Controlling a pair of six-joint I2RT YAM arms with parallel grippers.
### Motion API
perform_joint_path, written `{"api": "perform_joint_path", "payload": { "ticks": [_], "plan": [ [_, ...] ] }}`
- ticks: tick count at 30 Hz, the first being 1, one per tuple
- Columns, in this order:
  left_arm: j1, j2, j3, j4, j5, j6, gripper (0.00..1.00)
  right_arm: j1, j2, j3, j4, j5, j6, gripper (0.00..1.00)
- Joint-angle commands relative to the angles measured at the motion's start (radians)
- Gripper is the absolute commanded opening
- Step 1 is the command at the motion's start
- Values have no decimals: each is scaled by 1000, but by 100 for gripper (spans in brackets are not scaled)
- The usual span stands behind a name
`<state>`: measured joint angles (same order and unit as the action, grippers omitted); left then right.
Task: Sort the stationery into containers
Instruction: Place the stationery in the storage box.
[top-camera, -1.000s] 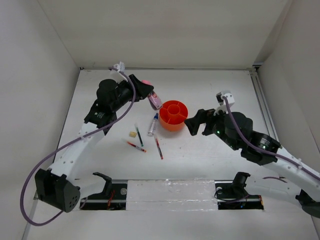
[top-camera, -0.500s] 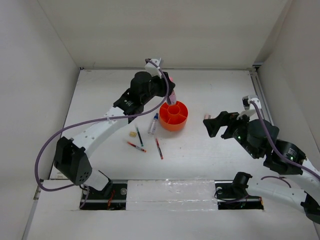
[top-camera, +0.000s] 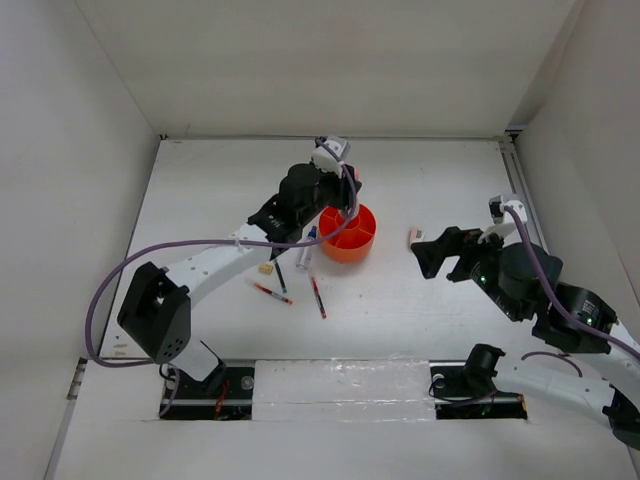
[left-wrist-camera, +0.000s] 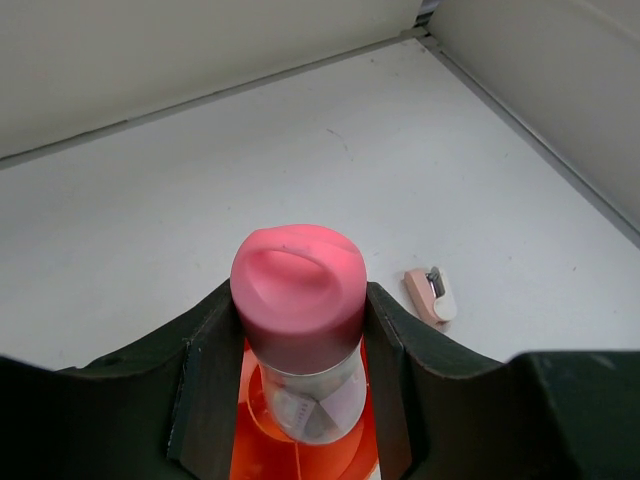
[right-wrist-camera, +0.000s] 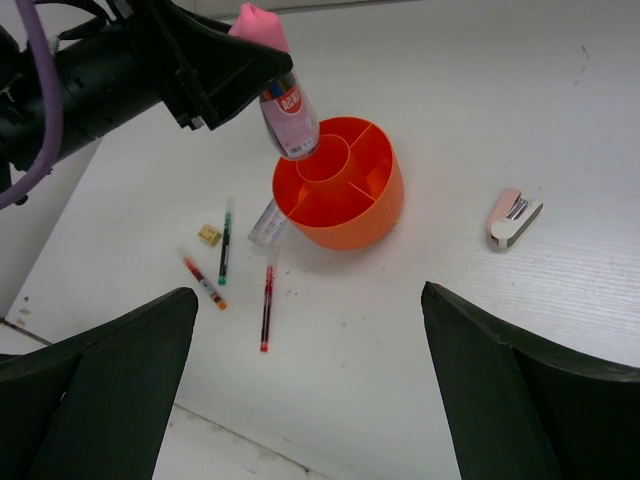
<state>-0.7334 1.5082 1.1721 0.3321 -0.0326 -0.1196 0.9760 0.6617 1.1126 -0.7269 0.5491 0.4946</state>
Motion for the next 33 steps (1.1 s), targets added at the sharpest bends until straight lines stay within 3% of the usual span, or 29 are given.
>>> {"api": "perform_joint_path", "payload": {
  "ticks": [1, 16, 33],
  "plan": [
    [2, 10, -5, 133, 31, 17, 0, 4, -10, -4, 20, 5, 7, 100],
    [2, 86, -23, 208, 71, 17, 0, 4, 16, -16, 32, 5, -2, 100],
    [2, 66, -86, 251, -16, 26, 0, 4, 36, -25, 50, 5, -11, 100]
  ]
}}
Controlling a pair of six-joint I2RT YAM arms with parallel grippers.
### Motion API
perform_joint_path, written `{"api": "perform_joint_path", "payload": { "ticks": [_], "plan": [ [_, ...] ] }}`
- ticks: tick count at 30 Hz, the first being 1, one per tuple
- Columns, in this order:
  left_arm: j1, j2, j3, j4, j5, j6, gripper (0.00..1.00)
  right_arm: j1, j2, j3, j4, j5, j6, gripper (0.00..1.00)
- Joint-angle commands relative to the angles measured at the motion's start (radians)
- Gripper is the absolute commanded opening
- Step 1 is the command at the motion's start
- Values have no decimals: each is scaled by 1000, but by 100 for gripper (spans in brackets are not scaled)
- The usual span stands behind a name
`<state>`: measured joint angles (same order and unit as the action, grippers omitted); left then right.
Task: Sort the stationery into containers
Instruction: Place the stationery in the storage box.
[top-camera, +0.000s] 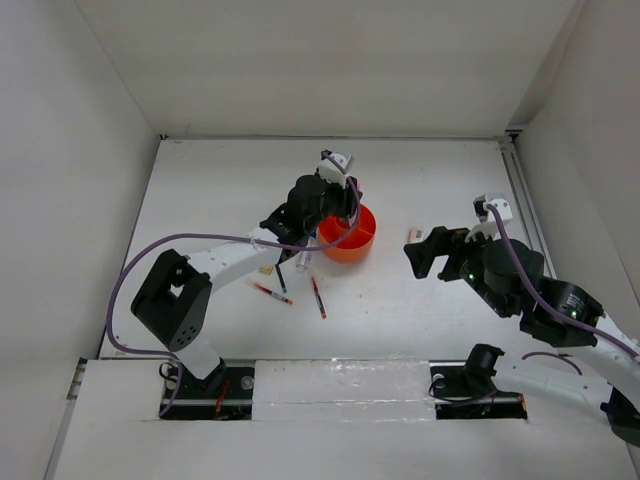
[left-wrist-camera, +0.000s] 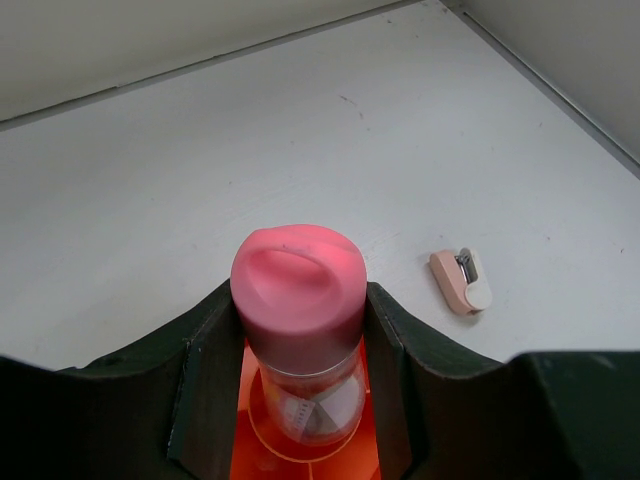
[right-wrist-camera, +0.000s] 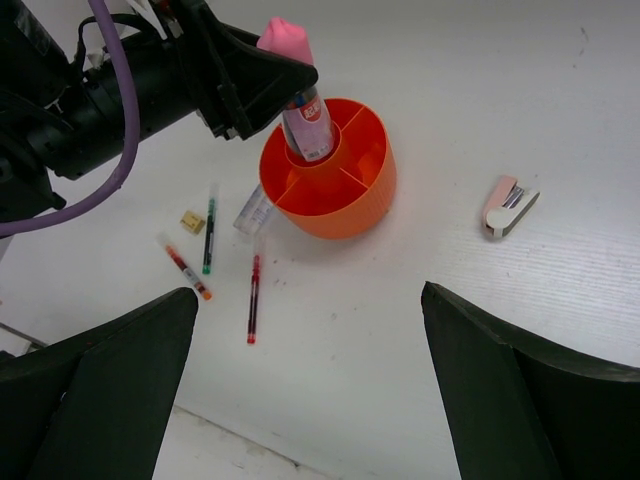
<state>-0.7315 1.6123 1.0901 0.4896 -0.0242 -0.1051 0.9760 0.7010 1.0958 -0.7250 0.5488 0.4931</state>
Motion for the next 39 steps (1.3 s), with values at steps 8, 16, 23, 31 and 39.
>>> {"api": "perform_joint_path", "payload": {
  "ticks": [8, 16, 23, 31, 39],
  "plan": [
    [0, -29, -4, 84, -45, 12, 0, 4, 6, -8, 58, -4, -10, 100],
    [0, -29, -25, 84, -57, 12, 0, 4, 6, -17, 58, -4, -10, 100],
    [0, -38, -68, 115, -37, 2, 29, 4, 6, -27, 67, -4, -10, 100],
    [0, -89, -98, 133, -5, -7, 76, 4, -3, -27, 67, -4, -10, 100],
    [0, -181, -98, 124, 23, -64, 100, 4, 17, -27, 67, 31, -7, 100]
  ]
}}
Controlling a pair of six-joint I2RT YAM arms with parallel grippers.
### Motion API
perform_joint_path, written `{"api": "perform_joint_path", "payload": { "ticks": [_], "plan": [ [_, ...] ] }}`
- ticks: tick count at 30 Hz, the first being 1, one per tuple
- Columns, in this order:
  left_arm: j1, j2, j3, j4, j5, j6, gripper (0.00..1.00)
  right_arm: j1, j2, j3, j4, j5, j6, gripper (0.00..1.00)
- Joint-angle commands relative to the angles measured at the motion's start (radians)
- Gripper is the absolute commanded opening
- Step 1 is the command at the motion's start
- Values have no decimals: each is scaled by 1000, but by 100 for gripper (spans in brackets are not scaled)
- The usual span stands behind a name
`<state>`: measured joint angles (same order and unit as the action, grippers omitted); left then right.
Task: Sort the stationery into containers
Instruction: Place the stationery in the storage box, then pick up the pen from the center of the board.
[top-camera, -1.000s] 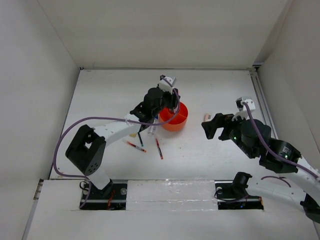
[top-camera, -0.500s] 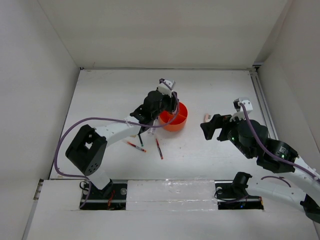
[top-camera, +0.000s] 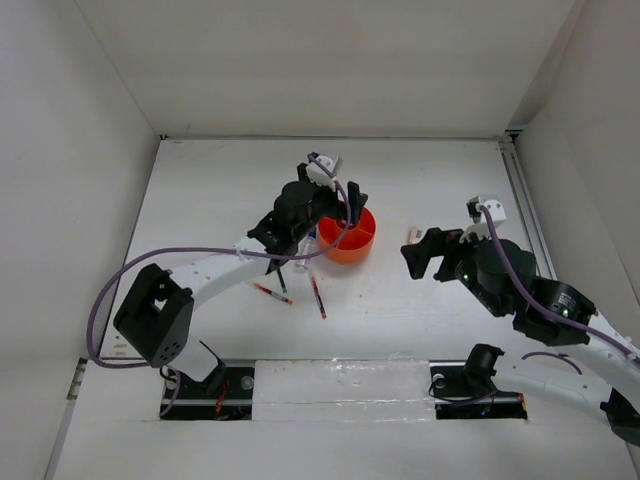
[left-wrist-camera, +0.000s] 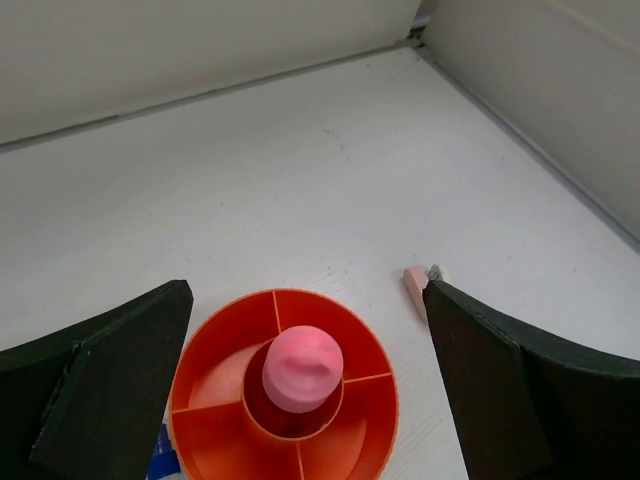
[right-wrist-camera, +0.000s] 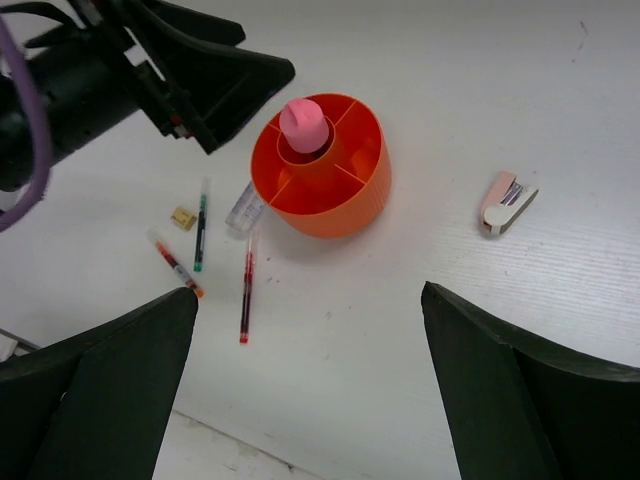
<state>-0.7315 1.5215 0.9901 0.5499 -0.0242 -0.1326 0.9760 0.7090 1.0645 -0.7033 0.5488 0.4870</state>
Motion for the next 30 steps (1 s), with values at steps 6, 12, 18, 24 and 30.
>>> {"api": "perform_joint_path", "payload": {
  "ticks": [6, 12, 18, 24, 30],
  "plan": [
    [0, -150, 157, -198, -244, -194, 100, 4, 44, 15, 45, 22, -1, 100],
    [44, -161, 261, -548, -485, -437, 100, 4, 55, 25, 65, -1, -10, 100],
    [104, -207, 203, -781, -500, -570, 100, 4, 35, 34, 56, -21, -30, 100],
    [104, -207, 75, -789, -416, -561, 100, 4, 35, 2, 86, -30, -39, 100],
    [104, -228, -53, -749, -372, -558, 100, 4, 26, 2, 87, -49, -39, 100]
  ]
}}
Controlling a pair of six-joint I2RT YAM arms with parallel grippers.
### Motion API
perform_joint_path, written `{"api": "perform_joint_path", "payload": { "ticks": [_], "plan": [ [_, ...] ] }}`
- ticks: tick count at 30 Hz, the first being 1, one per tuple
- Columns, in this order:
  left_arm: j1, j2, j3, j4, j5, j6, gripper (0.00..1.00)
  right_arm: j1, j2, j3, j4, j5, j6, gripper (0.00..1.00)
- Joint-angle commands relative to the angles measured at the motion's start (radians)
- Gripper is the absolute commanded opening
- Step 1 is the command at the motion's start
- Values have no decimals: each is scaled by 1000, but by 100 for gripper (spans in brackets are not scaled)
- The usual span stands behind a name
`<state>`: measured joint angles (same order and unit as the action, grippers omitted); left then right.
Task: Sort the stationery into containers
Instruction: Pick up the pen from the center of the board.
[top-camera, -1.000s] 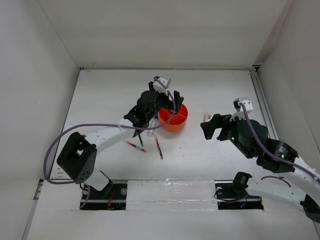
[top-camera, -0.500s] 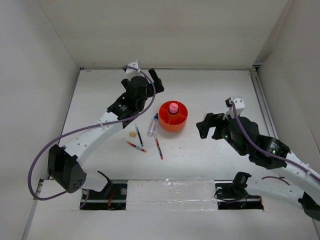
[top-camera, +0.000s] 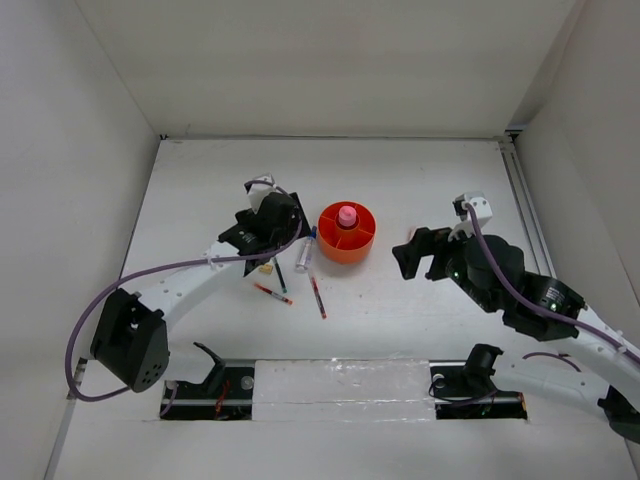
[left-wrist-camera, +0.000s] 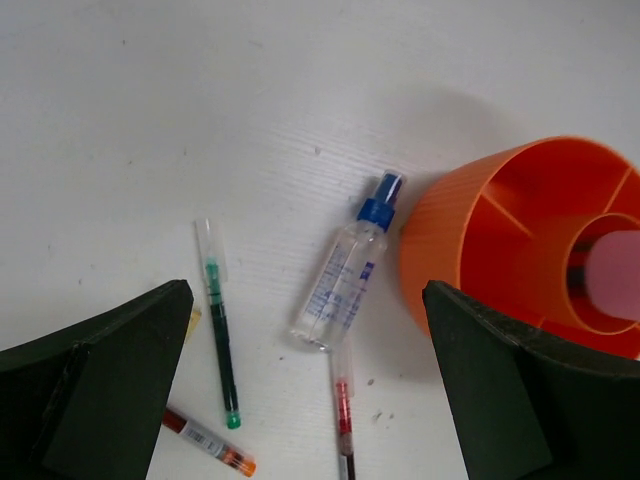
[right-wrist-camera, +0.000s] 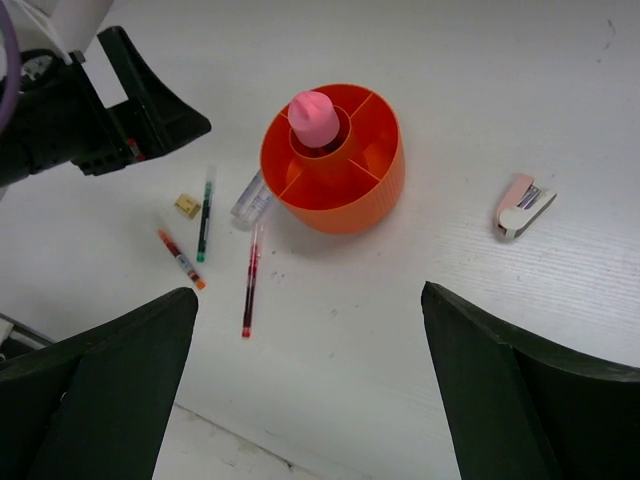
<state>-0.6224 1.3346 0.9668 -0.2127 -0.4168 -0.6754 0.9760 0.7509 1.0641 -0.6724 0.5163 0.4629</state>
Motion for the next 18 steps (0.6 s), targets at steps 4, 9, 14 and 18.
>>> {"api": "perform_joint_path", "payload": {
  "ticks": [4, 9, 14, 18],
  "plan": [
    [-5, -67, -39, -30, -52, -84, 100, 4, -15, -29, 105, -99, -24, 100],
    [-5, -101, 0, -155, -155, -165, 100, 4, 128, -24, 152, -188, 6, 97],
    [-5, -156, 44, -353, -284, -329, 100, 13, 253, -24, 255, -206, 31, 96],
    [-5, -239, 100, -439, -327, -349, 100, 68, 375, 0, 303, -231, 42, 95]
  ]
}}
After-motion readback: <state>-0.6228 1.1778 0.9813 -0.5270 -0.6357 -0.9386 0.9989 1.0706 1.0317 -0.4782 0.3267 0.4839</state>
